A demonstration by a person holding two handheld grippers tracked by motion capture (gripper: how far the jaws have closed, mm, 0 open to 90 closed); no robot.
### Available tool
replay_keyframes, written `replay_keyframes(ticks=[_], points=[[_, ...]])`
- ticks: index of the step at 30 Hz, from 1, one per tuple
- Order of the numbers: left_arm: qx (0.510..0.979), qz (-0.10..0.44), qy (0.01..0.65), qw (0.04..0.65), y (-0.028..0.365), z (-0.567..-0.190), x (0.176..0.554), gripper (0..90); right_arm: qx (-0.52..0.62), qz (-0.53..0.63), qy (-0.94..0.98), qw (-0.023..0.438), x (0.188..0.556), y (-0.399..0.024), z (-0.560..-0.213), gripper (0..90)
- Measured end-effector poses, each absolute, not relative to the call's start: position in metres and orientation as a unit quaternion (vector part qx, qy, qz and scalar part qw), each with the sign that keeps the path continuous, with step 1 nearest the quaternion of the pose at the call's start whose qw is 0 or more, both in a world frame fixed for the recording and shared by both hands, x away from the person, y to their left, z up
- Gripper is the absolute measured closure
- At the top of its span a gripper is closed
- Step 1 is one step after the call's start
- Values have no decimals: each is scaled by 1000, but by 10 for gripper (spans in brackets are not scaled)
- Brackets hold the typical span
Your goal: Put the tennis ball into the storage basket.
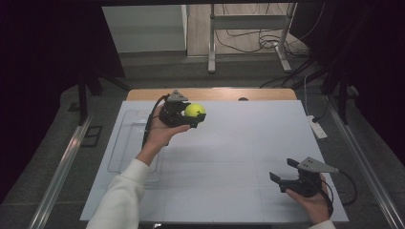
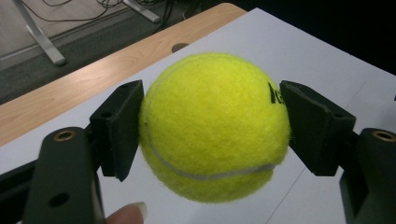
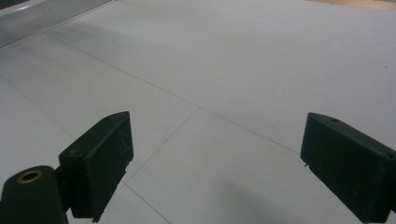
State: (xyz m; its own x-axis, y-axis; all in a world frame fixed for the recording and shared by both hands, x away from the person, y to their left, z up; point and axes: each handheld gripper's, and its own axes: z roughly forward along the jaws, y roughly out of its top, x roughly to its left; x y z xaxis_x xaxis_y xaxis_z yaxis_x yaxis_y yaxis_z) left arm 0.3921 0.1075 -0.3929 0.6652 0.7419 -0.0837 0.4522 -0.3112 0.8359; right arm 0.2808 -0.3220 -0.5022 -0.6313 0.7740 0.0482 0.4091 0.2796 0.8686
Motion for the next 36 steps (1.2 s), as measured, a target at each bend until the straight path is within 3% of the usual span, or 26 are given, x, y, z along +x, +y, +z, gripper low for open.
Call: replay_keyframes(ticks=[36], points=[[772,180,383,474,126,-381,385,270,382,462,775,198,281,-322,-502,99]])
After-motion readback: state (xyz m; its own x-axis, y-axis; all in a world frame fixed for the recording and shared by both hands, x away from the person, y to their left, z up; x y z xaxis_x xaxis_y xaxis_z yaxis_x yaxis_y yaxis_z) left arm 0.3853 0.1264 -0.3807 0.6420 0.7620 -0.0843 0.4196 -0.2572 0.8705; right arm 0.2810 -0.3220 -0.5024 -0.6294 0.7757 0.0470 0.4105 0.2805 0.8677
